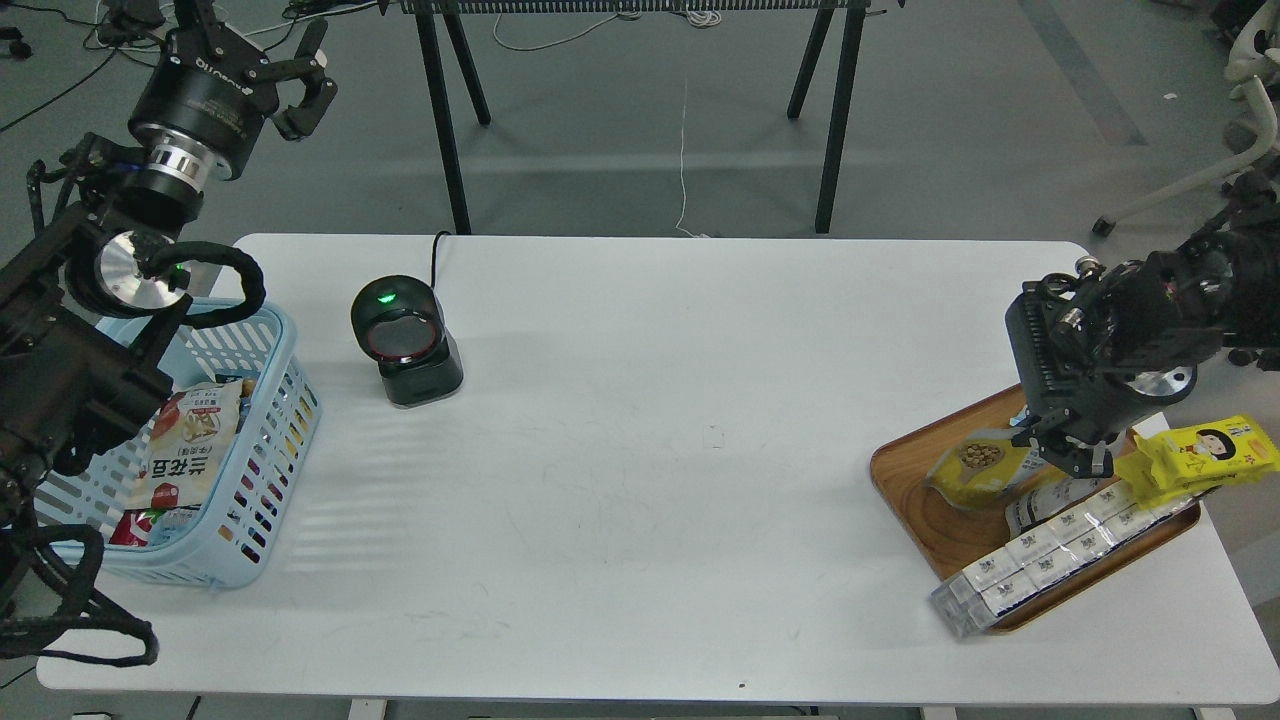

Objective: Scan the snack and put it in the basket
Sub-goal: 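Carry the yellow pouch toward the scanner and lower it onto the table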

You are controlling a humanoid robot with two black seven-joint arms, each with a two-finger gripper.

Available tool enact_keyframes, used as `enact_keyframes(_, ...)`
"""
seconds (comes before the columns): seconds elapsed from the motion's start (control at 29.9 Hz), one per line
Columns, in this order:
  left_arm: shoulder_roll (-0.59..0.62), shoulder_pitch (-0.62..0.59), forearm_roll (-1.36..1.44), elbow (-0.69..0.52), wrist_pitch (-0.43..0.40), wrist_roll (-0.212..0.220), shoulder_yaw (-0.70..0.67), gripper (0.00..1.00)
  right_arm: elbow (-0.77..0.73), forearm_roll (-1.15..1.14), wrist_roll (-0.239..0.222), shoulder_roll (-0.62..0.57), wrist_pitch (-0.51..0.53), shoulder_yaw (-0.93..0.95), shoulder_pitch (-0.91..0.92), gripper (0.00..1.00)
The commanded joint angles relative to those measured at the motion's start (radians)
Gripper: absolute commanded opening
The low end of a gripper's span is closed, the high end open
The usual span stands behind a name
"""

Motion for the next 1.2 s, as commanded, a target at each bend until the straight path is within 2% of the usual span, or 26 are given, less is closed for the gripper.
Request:
enact_keyframes(0.0, -0.002, -0.001, 0.0, -0.001, 0.0, 0.0, 0.0, 0.99, 0.003, 0.004, 0.0, -0.013, 0.0, 0.003, 0.019, 0.0)
enact_keyframes(0.33, 0.0, -0.001, 0.0, 0.001, 0.0, 0.001, 0.0, 0.99, 0.029, 0.005, 0.0, -0.042, -0.003, 0.046, 0.151, 0.0)
enact_keyframes(0.5, 0.002, -0.001, 0.0, 0.001, 0.0, 0.004, 0.0, 0.99, 0.037, 0.012, 0.0, -0.015, 0.002, 0.098, 0.192, 0.0)
enact_keyframes(0.94, 0.002, 0.001, 0.003, 0.007, 0.0, 0.004, 0.002, 0.99, 0.048, 0.338, 0.0, 0.226, 0.017, 0.133, 0.175, 0.0)
enact_keyframes(1.17, 0.001, 0.004, 0.012, 0.022, 0.0, 0.004, 0.002, 0.99, 0.005, 0.42, 0.0, 0.333, 0.022, 0.185, 0.111, 0.0)
